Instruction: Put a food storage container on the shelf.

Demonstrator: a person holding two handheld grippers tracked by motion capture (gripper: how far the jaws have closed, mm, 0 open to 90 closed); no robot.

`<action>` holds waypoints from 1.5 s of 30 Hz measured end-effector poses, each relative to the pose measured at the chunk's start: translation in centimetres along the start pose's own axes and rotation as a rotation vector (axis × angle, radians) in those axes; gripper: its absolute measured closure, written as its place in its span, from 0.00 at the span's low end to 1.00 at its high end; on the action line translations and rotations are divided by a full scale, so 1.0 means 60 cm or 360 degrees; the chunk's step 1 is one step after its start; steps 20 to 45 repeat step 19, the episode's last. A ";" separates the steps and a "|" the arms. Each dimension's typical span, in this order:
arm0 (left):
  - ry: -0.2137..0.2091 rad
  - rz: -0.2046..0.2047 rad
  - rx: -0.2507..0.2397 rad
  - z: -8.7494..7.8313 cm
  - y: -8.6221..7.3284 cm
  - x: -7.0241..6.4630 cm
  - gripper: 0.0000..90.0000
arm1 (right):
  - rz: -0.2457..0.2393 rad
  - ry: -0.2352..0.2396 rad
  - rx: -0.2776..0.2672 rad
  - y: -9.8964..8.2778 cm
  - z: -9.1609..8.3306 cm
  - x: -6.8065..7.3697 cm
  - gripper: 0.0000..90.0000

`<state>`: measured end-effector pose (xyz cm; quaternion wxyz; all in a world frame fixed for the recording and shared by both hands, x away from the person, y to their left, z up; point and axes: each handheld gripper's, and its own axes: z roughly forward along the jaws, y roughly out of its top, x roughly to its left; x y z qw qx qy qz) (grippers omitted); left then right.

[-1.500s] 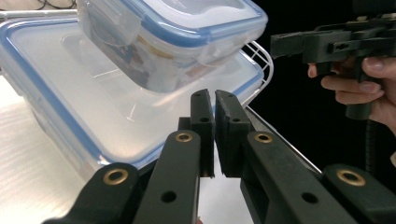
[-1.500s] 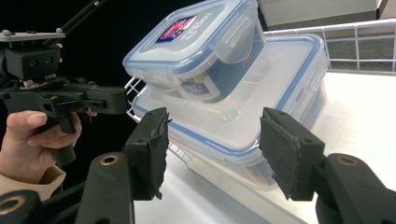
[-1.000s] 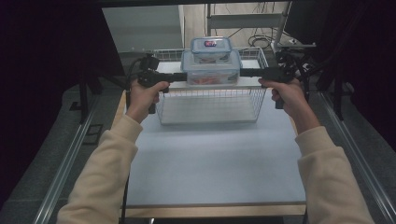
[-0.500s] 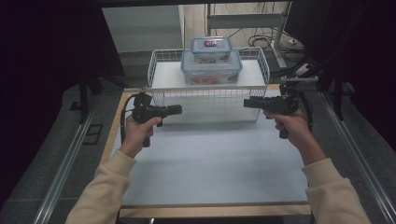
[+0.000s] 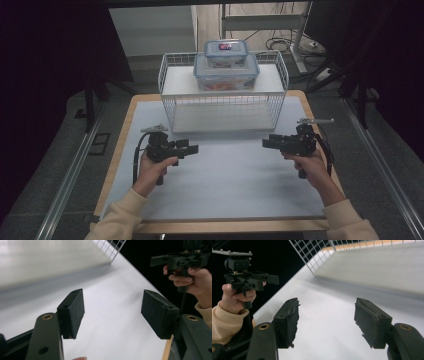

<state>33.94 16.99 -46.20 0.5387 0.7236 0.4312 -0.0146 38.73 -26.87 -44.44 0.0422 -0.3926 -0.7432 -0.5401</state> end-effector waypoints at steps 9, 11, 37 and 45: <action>0.0036 -0.0015 0.0031 0.009 -0.019 0.008 0.35 | 0.0024 -0.0003 0.0012 -0.032 0.004 -0.011 0.38; 0.0039 -0.0017 0.0028 0.008 -0.019 0.008 0.35 | 0.0020 0.0003 -0.0012 -0.030 0.000 -0.009 0.38; 0.0091 -0.0018 0.0014 0.007 -0.024 0.014 0.30 | -0.0053 -0.0071 0.0016 -0.041 -0.004 -0.006 0.32; 0.0091 -0.0018 0.0014 0.007 -0.024 0.014 0.30 | -0.0053 -0.0071 0.0016 -0.041 -0.004 -0.006 0.32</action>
